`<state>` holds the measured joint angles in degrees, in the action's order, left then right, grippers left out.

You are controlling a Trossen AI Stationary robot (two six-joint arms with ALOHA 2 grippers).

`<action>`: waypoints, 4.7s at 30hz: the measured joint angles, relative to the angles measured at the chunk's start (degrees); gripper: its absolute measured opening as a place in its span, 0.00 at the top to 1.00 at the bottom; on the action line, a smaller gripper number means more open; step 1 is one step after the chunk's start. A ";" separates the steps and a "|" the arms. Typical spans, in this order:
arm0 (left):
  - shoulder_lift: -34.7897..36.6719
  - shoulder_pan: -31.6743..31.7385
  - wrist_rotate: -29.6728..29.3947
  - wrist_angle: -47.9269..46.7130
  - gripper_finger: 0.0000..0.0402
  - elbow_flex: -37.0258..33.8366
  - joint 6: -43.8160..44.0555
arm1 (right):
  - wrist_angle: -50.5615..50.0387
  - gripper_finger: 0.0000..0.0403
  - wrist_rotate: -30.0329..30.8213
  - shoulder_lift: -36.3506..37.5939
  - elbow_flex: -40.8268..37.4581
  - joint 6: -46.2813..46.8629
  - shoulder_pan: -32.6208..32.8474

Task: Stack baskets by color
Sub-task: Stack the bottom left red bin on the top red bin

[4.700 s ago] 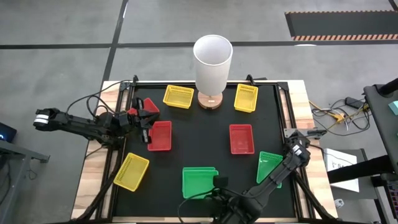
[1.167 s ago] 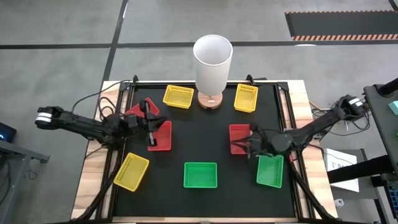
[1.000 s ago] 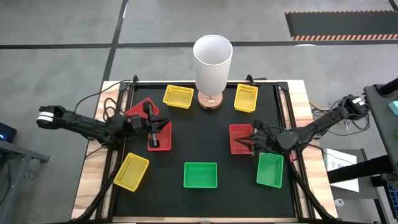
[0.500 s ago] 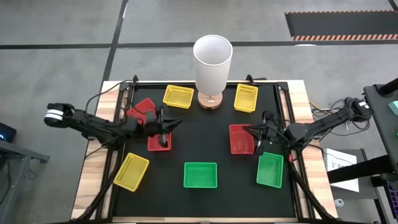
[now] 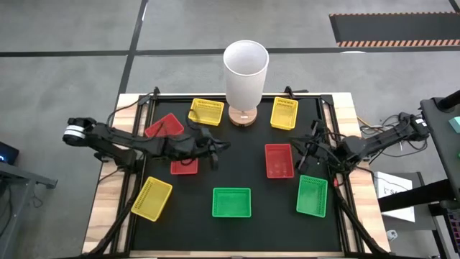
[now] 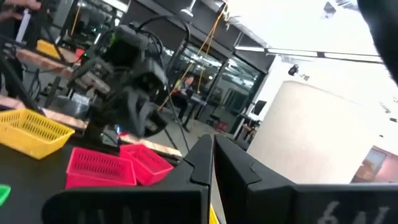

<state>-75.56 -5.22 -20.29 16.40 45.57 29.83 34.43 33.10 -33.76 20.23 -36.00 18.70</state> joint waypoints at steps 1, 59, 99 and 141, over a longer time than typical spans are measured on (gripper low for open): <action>0.00 -0.31 0.13 -7.71 1.00 2.52 3.31 | -0.94 0.98 -0.01 0.00 0.42 0.00 0.00; -8.74 2.65 1.16 -53.86 0.60 3.60 42.31 | -6.48 0.98 -0.05 -0.17 0.98 3.85 0.00; -7.64 3.07 -6.82 -88.39 1.00 31.74 2.62 | -7.23 0.98 -0.02 -0.20 0.98 2.40 0.00; 12.39 14.39 -14.23 -73.81 1.00 -2.66 -8.33 | -7.71 0.98 -0.02 -0.20 0.98 3.01 0.01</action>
<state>-63.17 9.17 -34.52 -57.41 42.92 21.50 26.72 33.08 -33.95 21.21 -32.99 18.71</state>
